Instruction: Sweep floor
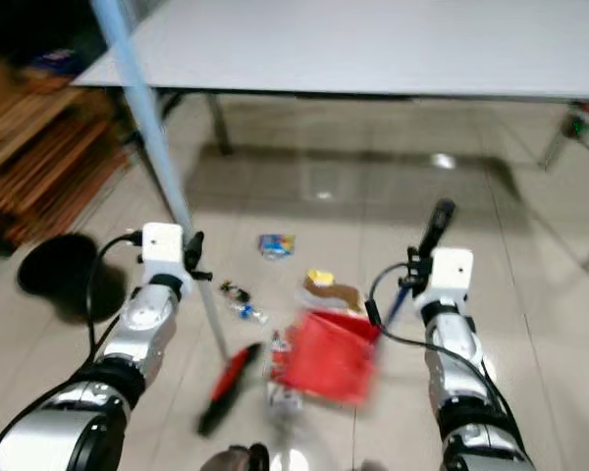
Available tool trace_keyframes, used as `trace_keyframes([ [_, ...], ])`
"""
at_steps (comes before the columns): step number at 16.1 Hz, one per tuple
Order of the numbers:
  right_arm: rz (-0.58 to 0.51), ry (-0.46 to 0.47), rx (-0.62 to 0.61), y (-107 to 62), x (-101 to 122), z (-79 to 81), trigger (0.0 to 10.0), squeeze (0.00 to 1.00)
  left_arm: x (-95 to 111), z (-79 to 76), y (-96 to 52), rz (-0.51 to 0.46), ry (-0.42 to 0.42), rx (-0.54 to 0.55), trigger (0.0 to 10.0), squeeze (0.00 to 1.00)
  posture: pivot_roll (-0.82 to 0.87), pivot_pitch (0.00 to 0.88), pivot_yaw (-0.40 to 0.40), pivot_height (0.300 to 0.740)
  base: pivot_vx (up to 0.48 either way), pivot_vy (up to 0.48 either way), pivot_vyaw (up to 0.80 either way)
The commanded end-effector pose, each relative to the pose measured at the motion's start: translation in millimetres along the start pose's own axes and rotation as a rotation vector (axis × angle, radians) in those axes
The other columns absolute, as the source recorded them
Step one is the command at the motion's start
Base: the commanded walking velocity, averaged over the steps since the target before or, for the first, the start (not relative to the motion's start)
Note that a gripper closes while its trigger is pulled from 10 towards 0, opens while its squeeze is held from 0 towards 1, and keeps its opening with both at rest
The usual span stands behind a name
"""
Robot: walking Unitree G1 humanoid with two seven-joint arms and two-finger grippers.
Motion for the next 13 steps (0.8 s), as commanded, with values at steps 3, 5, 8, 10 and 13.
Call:
trace_keyframes([
  [3, -0.021, -0.006, 0.011, 2.7, 5.7, 1.8, 10.0, 0.00, 4.4, 5.6, 1.0, -0.026, 0.008, 0.004, 10.0, 0.00, -0.01, 0.126, 0.068, 0.740, 0.000, 0.000, 0.00],
  [5, -0.019, -0.010, 0.012, 2.6, 5.3, 1.8, 10.0, 0.00, 4.2, 5.6, 0.9, -0.025, 0.010, -0.002, 10.0, 0.00, -0.01, 0.126, 0.069, 0.740, 0.000, 0.000, 0.00],
  [8, -0.016, -0.016, 0.017, 2.4, 4.5, 2.7, 10.0, 0.00, 4.0, 5.4, 0.8, -0.026, 0.010, -0.007, 10.0, 0.00, -0.01, 0.126, 0.070, 0.740, 0.000, 0.000, 0.00],
  [10, -0.007, -0.038, 0.030, 2.0, 3.4, 3.4, 10.0, 0.00, 3.4, 5.7, 0.8, -0.022, 0.016, -0.008, 10.0, 0.00, -0.01, 0.128, 0.071, 0.740, 0.000, 0.000, 0.00],
  [13, -0.004, -0.071, 0.048, 2.3, 4.7, 2.7, 10.0, 0.00, 0.5, 8.9, 0.0, -0.010, 0.030, -0.001, 10.0, 0.00, -0.01, 0.132, 0.072, 0.740, 0.000, 0.000, 0.00],
])
Point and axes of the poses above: a point about 5 cm out from each wrist's last joint towards the gripper, its own y axis pointing out of the wrist towards the gripper, its own x axis along the axis of the wrist's last joint, z = x × y, the point moved 2 cm from there along y, pointing out of the wrist towards the gripper, and after that the axes turned 13 degrees about y, right-handed, at the moved point
